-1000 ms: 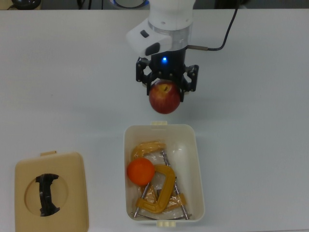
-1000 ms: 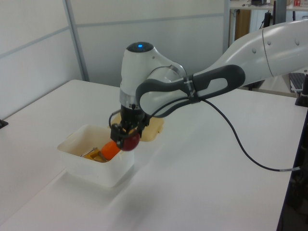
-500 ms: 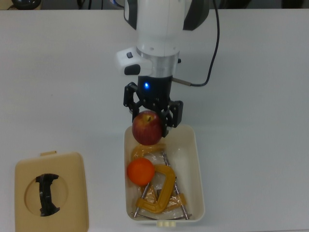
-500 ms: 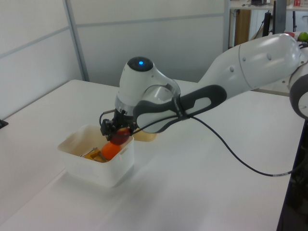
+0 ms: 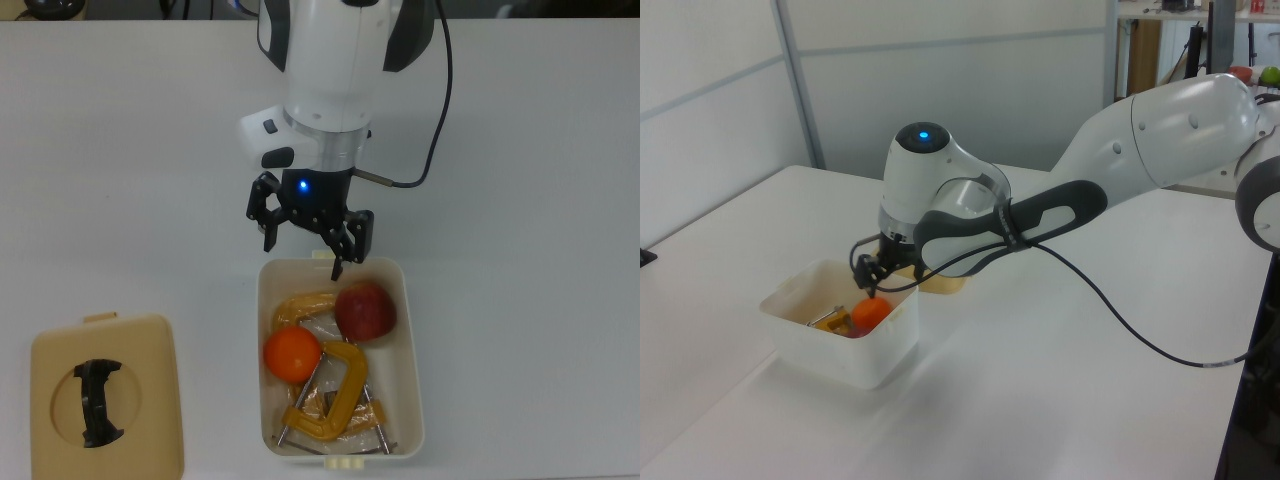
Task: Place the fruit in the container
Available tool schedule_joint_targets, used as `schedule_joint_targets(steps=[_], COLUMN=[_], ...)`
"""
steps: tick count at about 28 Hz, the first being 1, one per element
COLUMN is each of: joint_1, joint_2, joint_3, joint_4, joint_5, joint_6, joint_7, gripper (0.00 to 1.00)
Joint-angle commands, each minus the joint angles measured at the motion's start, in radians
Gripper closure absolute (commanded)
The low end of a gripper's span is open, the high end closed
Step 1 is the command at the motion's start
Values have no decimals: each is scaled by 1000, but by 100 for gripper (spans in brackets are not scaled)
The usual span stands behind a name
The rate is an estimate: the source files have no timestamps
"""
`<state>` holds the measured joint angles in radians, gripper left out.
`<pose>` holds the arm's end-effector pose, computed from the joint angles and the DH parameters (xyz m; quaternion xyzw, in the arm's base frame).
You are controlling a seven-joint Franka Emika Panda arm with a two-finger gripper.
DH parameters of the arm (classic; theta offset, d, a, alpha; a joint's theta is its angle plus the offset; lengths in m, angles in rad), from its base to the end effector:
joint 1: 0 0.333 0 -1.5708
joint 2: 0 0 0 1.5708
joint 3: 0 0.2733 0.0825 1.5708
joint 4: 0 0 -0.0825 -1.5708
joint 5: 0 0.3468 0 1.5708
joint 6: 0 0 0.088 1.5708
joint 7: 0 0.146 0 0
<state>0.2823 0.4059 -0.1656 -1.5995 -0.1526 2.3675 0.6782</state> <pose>0.6618 0.0835 0.3790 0.9548 -0.2168 0.2030 0.0157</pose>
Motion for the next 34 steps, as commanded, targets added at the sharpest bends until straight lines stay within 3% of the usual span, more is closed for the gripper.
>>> schedule_joint_targets(steps=[1,4,10,23,34], joint_1=[-20,-29,-32,-32,-89], joint_2=[-39,-45,-56,-223,-259], joint_3=[-12,-20,-61,-187,-181], joint_4=[21,47,127,122,119], joint_5=[126,165,168,168,168], joint_6=[-167,-290,-540,-770,-806], joint_7=[-296,-422,-558,-746,-801], gripper=[0,0,0,0,0])
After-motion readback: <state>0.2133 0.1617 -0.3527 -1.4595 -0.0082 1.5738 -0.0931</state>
